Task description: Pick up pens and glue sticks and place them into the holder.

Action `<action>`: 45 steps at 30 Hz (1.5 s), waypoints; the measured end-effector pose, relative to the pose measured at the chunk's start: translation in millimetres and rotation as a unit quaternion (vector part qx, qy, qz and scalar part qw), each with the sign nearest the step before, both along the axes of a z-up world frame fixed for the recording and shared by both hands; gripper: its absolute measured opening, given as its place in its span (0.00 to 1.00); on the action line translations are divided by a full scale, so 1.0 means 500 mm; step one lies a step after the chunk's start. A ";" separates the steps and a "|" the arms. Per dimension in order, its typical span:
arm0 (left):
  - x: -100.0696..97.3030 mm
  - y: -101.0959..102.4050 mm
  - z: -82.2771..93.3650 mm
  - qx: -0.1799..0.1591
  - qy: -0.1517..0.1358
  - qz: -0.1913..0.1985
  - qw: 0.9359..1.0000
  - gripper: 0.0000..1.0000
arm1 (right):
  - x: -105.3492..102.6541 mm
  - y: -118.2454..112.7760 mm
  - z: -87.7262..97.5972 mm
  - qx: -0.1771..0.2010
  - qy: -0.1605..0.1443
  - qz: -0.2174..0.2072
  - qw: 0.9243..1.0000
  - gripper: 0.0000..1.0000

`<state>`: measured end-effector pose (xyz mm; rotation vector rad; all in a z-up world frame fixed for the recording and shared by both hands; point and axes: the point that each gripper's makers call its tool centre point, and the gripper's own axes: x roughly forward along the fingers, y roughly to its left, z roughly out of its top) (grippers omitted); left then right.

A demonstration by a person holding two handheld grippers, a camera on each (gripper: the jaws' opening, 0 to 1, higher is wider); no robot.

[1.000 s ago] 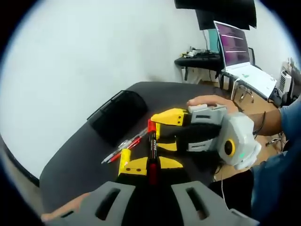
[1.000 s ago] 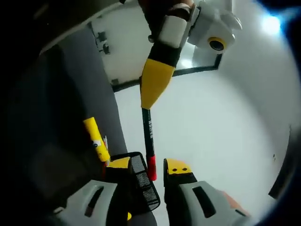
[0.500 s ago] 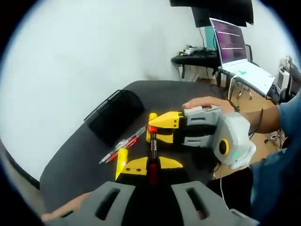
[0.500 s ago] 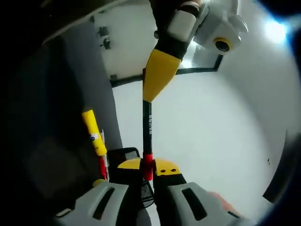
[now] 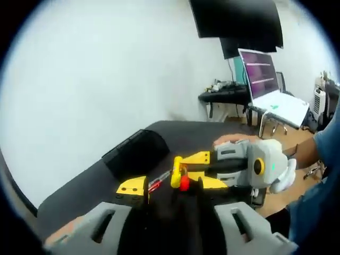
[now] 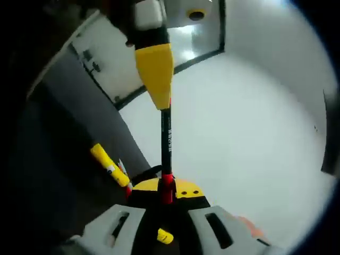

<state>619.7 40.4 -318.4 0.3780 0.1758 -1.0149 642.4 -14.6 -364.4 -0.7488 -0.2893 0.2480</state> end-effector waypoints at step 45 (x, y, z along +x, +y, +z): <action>-0.032 -0.026 0.020 -0.151 -0.004 -0.014 0.988 0.06 | -0.066 0.105 0.018 0.296 0.266 0.194 0.897 0.06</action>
